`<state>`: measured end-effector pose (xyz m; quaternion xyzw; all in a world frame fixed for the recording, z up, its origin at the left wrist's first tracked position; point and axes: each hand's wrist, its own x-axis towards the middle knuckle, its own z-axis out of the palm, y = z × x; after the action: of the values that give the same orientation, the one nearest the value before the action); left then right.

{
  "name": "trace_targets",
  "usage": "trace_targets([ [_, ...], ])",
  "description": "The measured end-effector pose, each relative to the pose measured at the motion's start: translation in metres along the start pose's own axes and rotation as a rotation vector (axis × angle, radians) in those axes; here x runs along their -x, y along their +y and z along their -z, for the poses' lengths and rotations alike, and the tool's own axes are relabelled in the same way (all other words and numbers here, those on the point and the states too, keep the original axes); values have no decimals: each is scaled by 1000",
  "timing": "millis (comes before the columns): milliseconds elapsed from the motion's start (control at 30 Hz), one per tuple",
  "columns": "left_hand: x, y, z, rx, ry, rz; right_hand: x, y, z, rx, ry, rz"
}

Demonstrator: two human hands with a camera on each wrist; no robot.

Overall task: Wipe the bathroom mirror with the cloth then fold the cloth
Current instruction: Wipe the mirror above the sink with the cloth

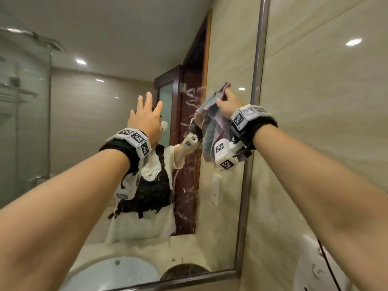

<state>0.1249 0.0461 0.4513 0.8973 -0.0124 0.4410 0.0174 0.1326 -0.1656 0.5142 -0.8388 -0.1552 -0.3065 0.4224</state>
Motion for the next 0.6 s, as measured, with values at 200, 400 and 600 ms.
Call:
trace_targets([
  [200, -1, -2, -6, -22, 22, 18, -30, 1, -8, 413, 6, 18],
  [400, -1, -6, -10, -68, 56, -15, -39, -4, -32, 545, 18, 132],
  [600, 0, -23, -9, -70, 90, -84, -26, -29, -87, 691, -88, 421],
])
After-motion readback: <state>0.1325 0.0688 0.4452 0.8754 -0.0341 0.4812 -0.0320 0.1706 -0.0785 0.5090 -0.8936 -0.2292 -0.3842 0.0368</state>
